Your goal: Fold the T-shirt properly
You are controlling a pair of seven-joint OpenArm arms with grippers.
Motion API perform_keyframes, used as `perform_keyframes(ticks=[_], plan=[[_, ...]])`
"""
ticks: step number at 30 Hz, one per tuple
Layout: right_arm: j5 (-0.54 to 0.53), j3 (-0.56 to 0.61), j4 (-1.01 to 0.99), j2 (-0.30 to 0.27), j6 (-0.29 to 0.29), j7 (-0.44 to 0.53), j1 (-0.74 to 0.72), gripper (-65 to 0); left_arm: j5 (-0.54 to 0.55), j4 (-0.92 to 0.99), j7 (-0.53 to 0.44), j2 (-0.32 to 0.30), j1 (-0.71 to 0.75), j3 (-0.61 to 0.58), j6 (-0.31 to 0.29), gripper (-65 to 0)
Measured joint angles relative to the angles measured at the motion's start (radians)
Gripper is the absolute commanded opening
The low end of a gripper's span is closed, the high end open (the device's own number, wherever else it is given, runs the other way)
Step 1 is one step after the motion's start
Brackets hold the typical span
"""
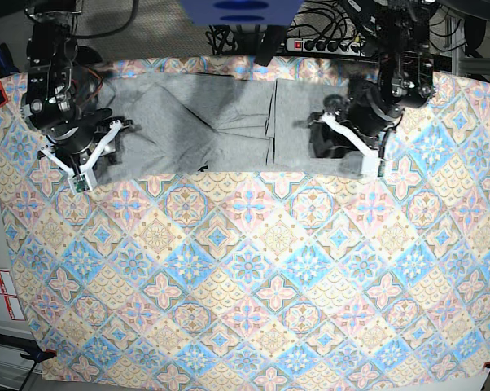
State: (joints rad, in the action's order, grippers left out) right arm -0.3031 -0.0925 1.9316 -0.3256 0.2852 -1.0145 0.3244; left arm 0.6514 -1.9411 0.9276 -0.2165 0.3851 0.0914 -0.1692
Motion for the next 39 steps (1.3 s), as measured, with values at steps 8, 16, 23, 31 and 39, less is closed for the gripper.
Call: perform_keyframes(ticks=[8,16,23,31,39], plan=[[-0.012,-0.024,-0.099,0.007,0.003,-0.048,-0.008,-33.7,-0.003,0.0,0.001,-0.036,0.011,0.164,-0.001,-48.2],[-0.264,-0.051,-0.317,0.01,0.002,-0.051,-0.101,-33.6,0.0,0.059,0.002,-0.032,0.011,0.166,-0.008,-48.2],[-0.328,-0.056,-0.445,-0.021,-0.005,-0.071,-0.093,-33.5,0.0,0.06,-0.003,-0.03,0.011,0.165,-0.011,-48.2],[-0.353,-0.053,-0.466,-0.014,0.0,-0.055,-0.106,-33.5,0.001,0.06,-0.001,-0.03,0.011,0.165,-0.012,-48.2],[-0.387,-0.059,-0.573,-0.026,0.012,-0.04,-0.114,-33.5,0.001,0.06,-0.001,-0.03,0.009,0.165,-0.011,-48.2]])
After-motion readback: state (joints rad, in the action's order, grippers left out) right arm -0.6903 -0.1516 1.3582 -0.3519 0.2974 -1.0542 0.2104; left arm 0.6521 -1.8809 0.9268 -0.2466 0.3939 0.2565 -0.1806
